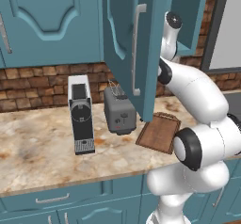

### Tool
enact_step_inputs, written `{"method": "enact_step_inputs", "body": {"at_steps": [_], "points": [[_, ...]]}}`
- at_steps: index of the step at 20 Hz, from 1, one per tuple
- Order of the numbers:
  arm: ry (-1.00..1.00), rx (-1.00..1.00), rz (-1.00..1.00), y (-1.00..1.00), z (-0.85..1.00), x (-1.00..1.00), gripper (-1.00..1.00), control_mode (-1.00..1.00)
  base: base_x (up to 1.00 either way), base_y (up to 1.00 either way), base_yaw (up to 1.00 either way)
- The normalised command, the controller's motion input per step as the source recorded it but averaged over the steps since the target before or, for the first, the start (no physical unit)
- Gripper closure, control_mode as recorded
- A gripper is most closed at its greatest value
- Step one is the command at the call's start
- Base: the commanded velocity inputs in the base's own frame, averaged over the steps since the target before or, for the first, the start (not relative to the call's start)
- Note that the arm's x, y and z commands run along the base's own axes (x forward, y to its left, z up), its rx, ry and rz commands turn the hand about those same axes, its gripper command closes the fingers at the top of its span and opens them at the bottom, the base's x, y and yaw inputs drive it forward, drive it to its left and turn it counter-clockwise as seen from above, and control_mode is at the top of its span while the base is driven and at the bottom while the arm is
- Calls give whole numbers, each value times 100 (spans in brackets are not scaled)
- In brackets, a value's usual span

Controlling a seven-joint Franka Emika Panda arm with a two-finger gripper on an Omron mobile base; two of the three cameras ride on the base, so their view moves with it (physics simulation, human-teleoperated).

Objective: Pick the bread, place it on the cutting board, pick the jam, place it on the counter, and close the cabinet.

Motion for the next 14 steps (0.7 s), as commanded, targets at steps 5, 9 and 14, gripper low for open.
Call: {"method": "enact_step_inputs", "body": {"at_steps": [5,9,14], "points": [[0,0,2,9,0,12,-100,-100,0,0,0],[0,0,3,11,0,10,-100,-100,0,0,0],[0,0,3,10,0,11,-100,-100,0,0,0]]}}
